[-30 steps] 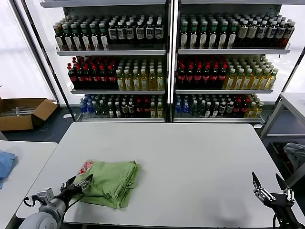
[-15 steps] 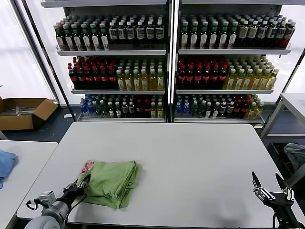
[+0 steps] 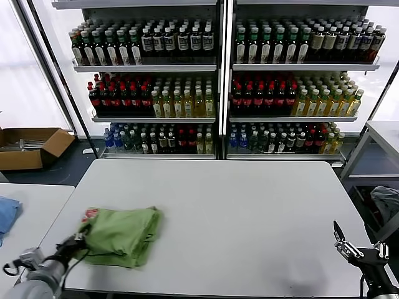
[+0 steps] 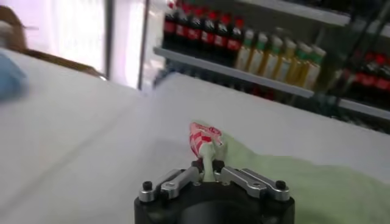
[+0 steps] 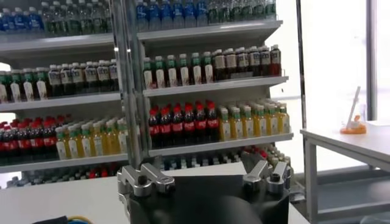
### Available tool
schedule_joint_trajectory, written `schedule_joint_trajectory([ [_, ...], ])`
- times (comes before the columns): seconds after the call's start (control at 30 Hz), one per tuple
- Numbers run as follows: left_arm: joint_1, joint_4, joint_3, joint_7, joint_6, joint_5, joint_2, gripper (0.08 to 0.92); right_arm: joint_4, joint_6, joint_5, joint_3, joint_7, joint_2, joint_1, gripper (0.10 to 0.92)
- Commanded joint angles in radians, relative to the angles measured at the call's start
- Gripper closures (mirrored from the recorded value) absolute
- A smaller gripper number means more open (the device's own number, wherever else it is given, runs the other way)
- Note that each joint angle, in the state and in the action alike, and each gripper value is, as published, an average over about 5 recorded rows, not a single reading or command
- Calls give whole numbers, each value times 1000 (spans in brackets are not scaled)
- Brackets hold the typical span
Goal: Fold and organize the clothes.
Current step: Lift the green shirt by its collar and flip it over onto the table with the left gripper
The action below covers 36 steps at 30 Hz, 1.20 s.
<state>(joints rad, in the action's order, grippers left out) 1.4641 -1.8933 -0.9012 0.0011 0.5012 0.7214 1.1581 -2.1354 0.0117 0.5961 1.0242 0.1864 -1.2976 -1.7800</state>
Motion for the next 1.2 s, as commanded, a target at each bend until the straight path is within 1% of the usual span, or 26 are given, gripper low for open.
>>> schedule_joint_trajectory([
  [0.03, 4, 23, -376, -22, 10, 51, -193, 885, 3, -1, 5, -10, 0, 1, 19, 203],
  [0.1, 7, 10, -394, -26, 15, 47, -223, 885, 5, -2, 5, -14, 0, 0, 22, 203],
  [0.2, 10, -47, -399, -37, 29, 45, -237, 885, 6, -8, 8, -13, 1, 1, 19, 203],
  [0.33, 28, -178, -356, -51, 44, 9, -201, 885, 8, -18, 15, -3, 3, 2, 6, 203],
  [0.47, 42, -321, -256, -81, 65, -39, -147, 885, 14, -29, 21, 8, 5, 6, -9, 203],
  [0.57, 37, -405, -149, -122, 76, -84, -124, 885, 19, -34, 21, 9, 6, 7, -14, 203],
  [0.67, 57, -463, -17, -142, 77, -161, -98, 885, 18, -34, 20, 6, 5, 4, -9, 203],
  [0.77, 98, -488, 136, -155, 77, -303, -41, 885, 12, -30, 21, 8, 2, 0, 1, 203],
  [0.87, 135, -502, 278, -194, 77, -382, 27, 885, 1, -25, 27, 20, -3, 3, 1, 203],
  [0.93, 153, -503, 372, -234, 77, -385, 61, 885, -5, -23, 33, 28, -5, 7, -5, 203],
  [1.03, 152, -476, 537, -299, 76, -360, 92, 885, -11, -19, 38, 37, -7, 13, -12, 203],
  [1.13, 111, -417, 700, -362, 76, -292, 117, 885, -18, -13, 38, 38, -9, 13, -15, 203],
  [1.2, 75, -377, 784, -406, 76, -202, 136, 885, -26, -7, 36, 35, -10, 12, -19, 203],
])
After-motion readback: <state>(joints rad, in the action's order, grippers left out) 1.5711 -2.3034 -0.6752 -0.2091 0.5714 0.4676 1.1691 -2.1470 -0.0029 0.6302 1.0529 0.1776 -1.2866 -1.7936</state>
